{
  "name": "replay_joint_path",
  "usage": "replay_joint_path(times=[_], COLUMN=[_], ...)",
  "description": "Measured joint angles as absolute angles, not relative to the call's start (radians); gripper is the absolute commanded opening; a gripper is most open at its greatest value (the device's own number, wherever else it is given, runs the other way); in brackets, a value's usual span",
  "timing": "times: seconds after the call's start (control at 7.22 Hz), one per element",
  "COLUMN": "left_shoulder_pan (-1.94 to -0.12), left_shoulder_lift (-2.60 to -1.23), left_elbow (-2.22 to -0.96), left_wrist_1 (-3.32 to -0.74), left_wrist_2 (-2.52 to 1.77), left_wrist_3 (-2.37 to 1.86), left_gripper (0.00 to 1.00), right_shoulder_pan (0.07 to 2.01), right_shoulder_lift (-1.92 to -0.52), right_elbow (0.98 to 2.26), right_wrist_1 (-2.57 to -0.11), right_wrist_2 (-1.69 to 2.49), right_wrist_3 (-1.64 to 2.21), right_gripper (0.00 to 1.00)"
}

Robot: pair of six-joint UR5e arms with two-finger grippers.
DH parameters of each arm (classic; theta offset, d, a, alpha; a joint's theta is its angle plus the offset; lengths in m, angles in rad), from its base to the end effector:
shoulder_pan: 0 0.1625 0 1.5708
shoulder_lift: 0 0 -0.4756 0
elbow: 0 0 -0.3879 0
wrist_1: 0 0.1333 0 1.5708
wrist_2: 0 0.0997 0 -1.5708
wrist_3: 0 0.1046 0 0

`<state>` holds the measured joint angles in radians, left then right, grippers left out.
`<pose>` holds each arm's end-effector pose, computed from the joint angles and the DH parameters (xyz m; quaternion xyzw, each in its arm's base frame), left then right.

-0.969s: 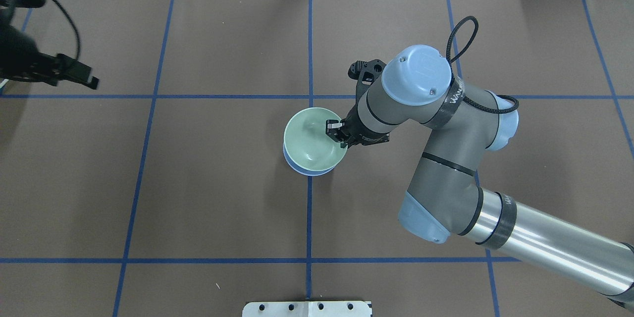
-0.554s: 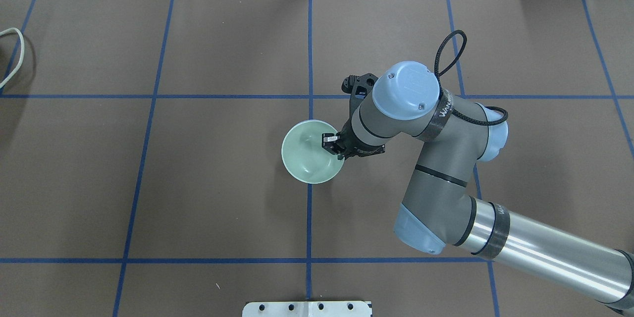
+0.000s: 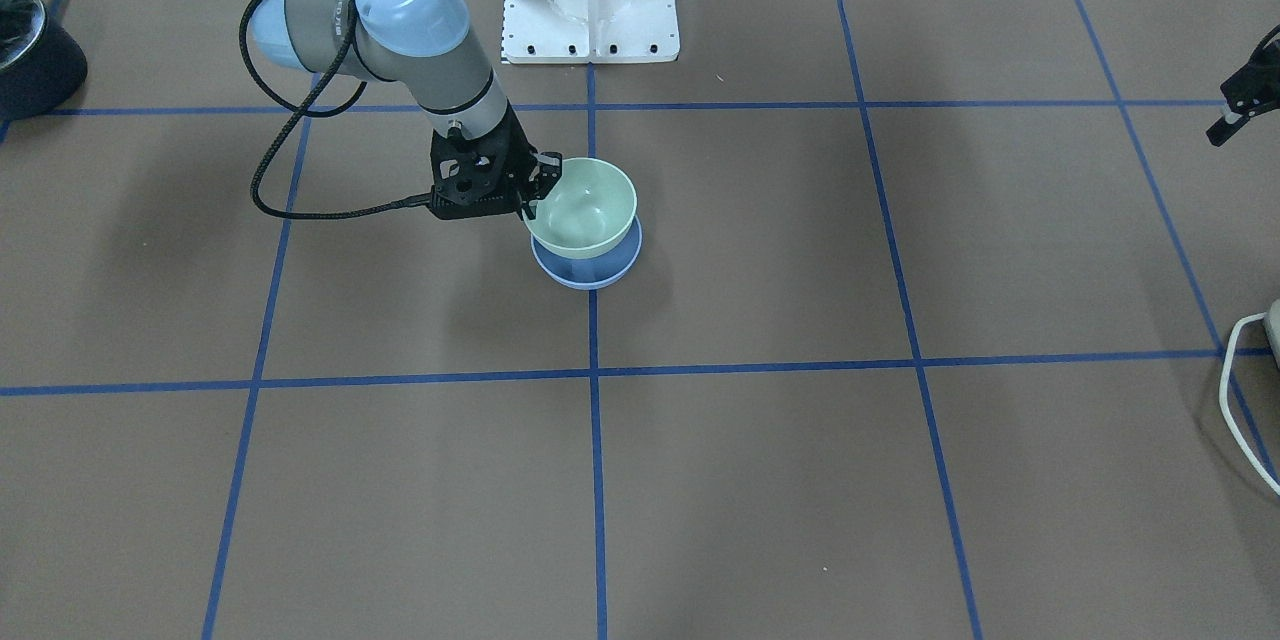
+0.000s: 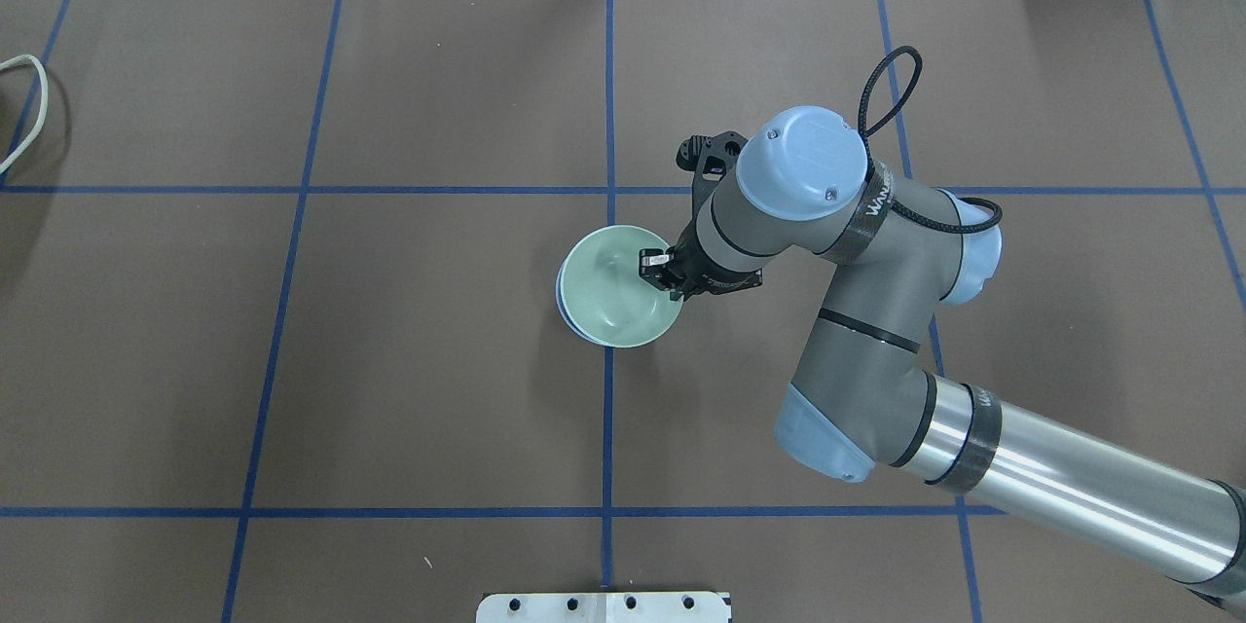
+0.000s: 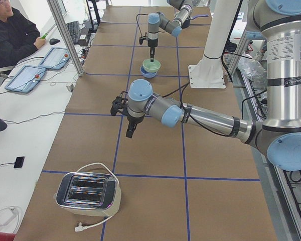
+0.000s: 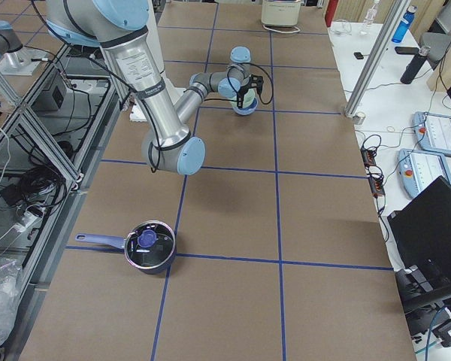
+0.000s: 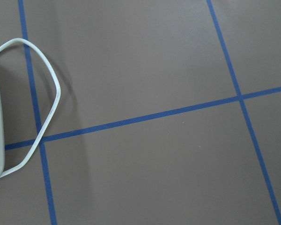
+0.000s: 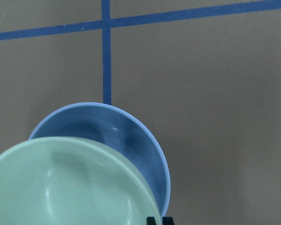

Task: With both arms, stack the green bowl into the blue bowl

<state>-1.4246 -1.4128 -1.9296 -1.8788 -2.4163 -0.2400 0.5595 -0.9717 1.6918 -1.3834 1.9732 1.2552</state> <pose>0.0076 -0.4296 0.5668 0.1490 0.4337 0.0618 0.8865 -0.5417 -0.4482 0.2802 0.0193 -0.4651 0.0202 0.8848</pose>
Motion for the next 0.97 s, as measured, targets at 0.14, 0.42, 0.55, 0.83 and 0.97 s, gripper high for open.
replay_joint_path(times=[0.14, 0.42, 0.55, 0.83, 0.97], left_shoulder_pan=[-1.427, -1.431, -1.432, -1.434, -1.434], left_shoulder_lift=[-1.391, -1.367, -1.362, -1.360, -1.360], left_elbow=[-1.929, -1.929, -1.929, -1.927, -1.927], left_wrist_1=[-1.906, -1.932, -1.940, -1.946, -1.946], left_wrist_2=[-2.417, -2.417, -2.417, -2.417, -2.417], left_wrist_3=[-0.238, -0.237, -0.236, -0.237, -0.237], left_gripper=[0.99, 0.99, 0.99, 0.99, 0.99], right_shoulder_pan=[0.573, 0.589, 0.591, 0.591, 0.590], right_shoulder_lift=[-0.964, -0.935, -0.927, -0.920, -0.919], right_elbow=[1.679, 1.644, 1.637, 1.630, 1.618], right_wrist_1=[-1.382, -1.374, -1.372, -1.369, -1.352], right_wrist_2=[1.976, 1.981, 1.982, 1.982, 1.983], right_wrist_3=[1.248, 1.245, 1.247, 1.250, 1.251], right_gripper=[0.00, 0.00, 0.00, 0.00, 0.00])
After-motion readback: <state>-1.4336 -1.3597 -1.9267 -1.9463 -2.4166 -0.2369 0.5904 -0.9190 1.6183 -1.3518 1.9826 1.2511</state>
